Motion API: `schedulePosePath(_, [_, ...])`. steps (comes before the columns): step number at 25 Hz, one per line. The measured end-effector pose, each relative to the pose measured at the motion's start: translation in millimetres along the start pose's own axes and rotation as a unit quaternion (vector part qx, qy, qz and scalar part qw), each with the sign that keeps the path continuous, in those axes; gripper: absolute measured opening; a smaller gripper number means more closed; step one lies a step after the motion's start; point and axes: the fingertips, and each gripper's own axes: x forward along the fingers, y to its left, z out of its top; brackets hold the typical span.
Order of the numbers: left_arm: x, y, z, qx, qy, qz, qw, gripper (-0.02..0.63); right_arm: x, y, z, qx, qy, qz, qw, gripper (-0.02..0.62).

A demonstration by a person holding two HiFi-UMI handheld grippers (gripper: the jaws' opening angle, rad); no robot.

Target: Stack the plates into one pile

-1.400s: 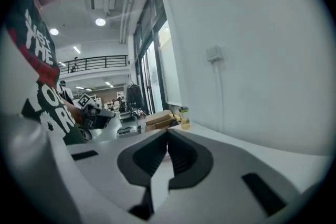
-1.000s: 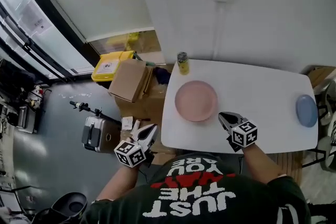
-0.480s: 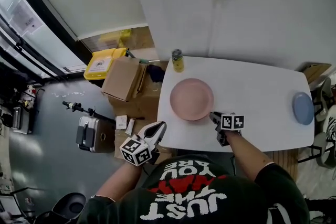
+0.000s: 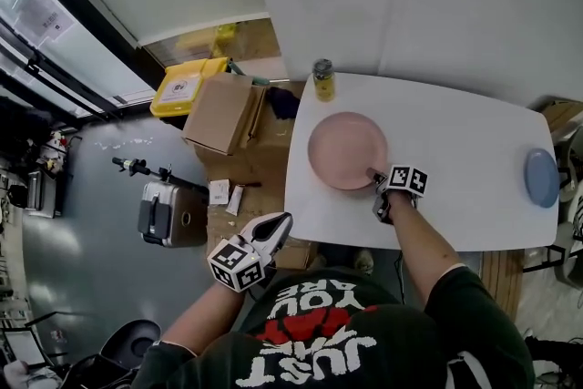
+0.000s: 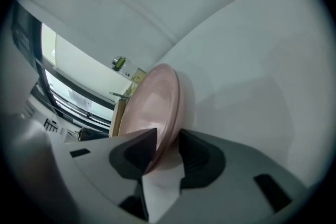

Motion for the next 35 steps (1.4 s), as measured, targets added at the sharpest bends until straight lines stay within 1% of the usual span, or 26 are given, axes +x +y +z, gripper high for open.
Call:
schedulePosePath(1, [-5.2,2.4,-1.9,0.002,0.003,0.003,1.0,0.008,1.7,-0.9,1.5,0.011,-0.003,-0.002,1.0,0.13])
schedulePosePath(5, [-24.0,10.7,-4.0,0.001,0.004,0.008,1.0,0.008,0.8,-8.6,5.3,0.07,-0.018,-0.022,0.997,0.06])
schedulePosePath(6, [-26.6,12.2,-3.5,0.001,0.003,0.008,1.0,0.008,-0.4,-9.1,5.0,0.073,-0.018,-0.023,0.997,0.045])
schedulePosePath(9, [-26.6,12.5,1.0,0.005,0.001,-0.002,1.0,0.008,-6.0,-6.5,-1.1,0.057,-0.007,-0.021,0.998,0.043])
schedulePosePath(11, [-16.6,9.0,7.2,0.014,0.001,-0.016,0.9998,0.008,-15.3,-7.1,0.2,0.061,-0.013,-0.014,0.998,0.043])
schedulePosePath(13, [2.2,0.2,15.5,0.028,0.002,-0.035,0.999,0.008,-34.6,-13.1,11.0,0.072,-0.035,-0.003,0.997,0.043])
schedulePosePath(15, [29.2,-16.5,25.9,0.044,-0.001,-0.059,0.9973,0.008,-66.2,-26.8,30.8,0.086,-0.067,0.003,0.994,0.043])
schedulePosePath(18, [81.9,-58.2,41.7,0.069,-0.01,-0.104,0.9921,0.008,-134.1,-65.0,72.9,0.111,-0.13,0.0,0.985,0.043])
schedulePosePath(20, [124.8,-94.1,48.8,0.084,-0.011,-0.138,0.9869,0.008,-191.3,-104.1,103.5,0.134,-0.178,-0.011,0.975,0.043])
schedulePosePath(22, [169.5,-134.4,51.5,0.091,-0.006,-0.172,0.9809,0.008,-255.1,-151.9,131.7,0.158,-0.227,-0.031,0.961,0.043])
schedulePosePath(25, [229.0,-201.1,46.5,0.099,0.01,-0.223,0.9698,0.008,-354.6,-232.1,159.3,0.196,-0.296,-0.071,0.932,0.043])
schedulePosePath(28, [279.5,-263.1,33.8,0.123,0.03,-0.265,0.9559,0.008,-443.2,-311.1,171.4,0.238,-0.351,-0.108,0.899,0.043])
schedulePosePath(31, [322.2,-311.7,14.4,0.143,0.061,-0.294,0.943,0.008,-511.5,-382.7,173.4,0.273,-0.385,-0.144,0.87,0.043])
schedulePosePath(33, [339.8,-334.6,-0.5,0.149,0.083,-0.31,0.9353,0.008,-541.6,-419.2,169.6,0.292,-0.4,-0.168,0.852,0.043])
schedulePosePath(35, [347.8,-349.5,-14.9,0.151,0.101,-0.322,0.929,0.008,-557.4,-444.5,164.2,0.311,-0.412,-0.18,0.838,0.043])
